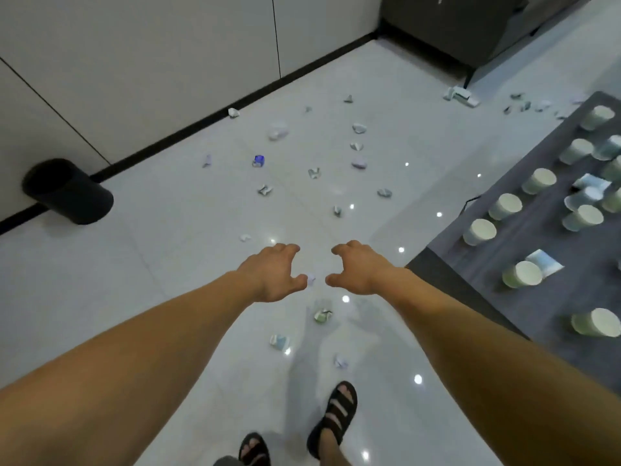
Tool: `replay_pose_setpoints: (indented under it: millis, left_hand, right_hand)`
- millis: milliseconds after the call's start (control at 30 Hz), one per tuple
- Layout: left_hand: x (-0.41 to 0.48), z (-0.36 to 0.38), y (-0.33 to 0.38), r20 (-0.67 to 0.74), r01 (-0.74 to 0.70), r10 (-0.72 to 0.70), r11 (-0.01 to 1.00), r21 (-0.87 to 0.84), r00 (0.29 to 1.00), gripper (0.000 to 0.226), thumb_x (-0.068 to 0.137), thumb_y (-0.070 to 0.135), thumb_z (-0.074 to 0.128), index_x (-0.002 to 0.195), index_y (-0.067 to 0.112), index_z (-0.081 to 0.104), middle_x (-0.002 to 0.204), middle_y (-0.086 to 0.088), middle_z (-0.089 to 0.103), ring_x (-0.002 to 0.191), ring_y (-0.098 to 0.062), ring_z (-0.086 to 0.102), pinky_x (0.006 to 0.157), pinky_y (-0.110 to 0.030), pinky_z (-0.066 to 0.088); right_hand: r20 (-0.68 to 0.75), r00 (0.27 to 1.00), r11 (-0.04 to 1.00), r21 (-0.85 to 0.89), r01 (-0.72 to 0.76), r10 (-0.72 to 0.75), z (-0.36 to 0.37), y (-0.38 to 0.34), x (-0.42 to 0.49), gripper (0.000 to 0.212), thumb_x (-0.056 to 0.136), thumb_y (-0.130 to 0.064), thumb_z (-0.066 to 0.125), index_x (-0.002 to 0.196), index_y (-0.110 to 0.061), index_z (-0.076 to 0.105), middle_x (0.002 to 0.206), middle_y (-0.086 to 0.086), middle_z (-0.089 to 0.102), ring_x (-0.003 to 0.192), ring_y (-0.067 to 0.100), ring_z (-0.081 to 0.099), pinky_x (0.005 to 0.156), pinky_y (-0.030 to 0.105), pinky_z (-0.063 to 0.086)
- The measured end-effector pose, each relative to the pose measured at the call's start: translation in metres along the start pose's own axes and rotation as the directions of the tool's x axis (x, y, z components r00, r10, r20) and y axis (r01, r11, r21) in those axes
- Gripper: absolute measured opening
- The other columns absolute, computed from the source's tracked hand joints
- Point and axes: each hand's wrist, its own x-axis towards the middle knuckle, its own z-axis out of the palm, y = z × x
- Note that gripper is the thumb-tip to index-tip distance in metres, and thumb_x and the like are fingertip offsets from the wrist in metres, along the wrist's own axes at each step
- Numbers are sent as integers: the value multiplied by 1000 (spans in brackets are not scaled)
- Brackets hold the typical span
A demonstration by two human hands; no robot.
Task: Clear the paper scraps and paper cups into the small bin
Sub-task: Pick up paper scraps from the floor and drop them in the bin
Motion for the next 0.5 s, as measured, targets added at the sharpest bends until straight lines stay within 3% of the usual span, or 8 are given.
replay_pose_setpoints:
  millis: [300,500]
  left_hand:
    - [174,224,-60,269,28,-13,998,-53,963,72,90,53,47,149,21,23,152,-3,32,135,-23,36,104,-37,35]
    - [254,385,-103,382,40,7,993,-115,924,74,89,55,49,150,21,21,151,-2,33,133,-22,38,103,-35,35]
  right_hand:
    - [234,968,986,118,-121,91,230,114,165,70,89,-45,60,149,-22,31,147,5,38,130,26,40,101,37,39]
    - [328,933,982,62,-179,150,393,180,246,61,90,-33,59,145,-18,36,141,7,40,126,28,41,98,39,44]
